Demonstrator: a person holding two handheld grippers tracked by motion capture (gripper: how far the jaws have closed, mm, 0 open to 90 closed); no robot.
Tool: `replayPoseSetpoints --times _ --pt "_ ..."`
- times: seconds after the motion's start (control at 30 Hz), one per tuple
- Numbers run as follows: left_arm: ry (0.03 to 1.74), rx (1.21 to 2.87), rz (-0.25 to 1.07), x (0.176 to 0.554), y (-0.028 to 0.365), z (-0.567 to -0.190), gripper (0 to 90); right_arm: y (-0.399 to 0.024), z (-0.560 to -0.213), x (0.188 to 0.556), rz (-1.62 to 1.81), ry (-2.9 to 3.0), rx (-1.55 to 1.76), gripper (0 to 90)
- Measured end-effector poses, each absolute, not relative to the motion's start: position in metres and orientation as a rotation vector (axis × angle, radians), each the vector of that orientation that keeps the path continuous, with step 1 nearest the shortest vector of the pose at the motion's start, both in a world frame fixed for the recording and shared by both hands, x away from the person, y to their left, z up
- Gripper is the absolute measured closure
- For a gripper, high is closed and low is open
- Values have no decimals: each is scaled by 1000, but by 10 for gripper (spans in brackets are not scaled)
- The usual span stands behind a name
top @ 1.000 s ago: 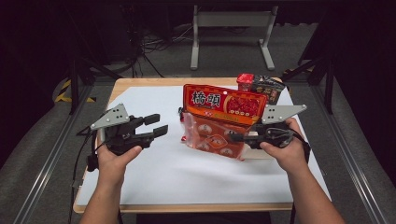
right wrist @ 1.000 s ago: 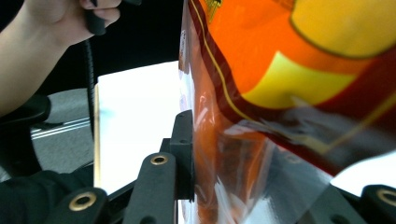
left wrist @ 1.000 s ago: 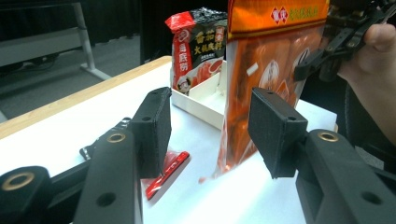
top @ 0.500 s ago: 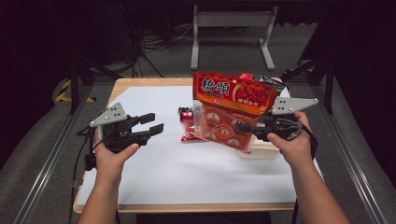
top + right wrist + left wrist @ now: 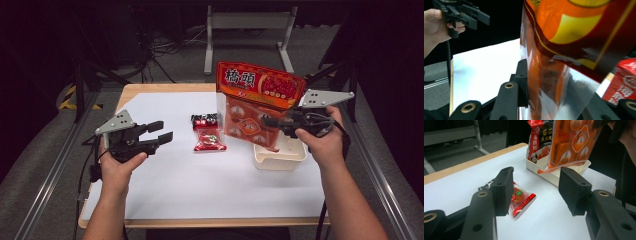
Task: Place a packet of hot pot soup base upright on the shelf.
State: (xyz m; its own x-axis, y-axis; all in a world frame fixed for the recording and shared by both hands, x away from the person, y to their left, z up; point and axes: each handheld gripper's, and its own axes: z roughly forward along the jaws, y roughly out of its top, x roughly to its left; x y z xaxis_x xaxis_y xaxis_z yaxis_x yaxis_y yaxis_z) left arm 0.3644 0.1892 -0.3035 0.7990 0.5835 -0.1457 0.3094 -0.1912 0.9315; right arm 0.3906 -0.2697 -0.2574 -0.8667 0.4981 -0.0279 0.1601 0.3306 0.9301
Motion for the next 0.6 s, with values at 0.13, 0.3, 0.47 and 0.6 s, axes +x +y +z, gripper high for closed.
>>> replayPoseSetpoints --times 0.13,0.3,0.47,0.6 --pt "695 1798 285 367 190 -305 444 -276 -255 393 1528 2270 588 703" --pt "701 1803 294 369 191 -308 431 -283 -255 398 1503 2257 604 703" --pt "693 1811 295 371 190 -310 405 -291 -256 402 1493 2236 609 703" --pt "688 1821 311 371 189 -311 405 -299 -258 406 1484 2214 624 703"
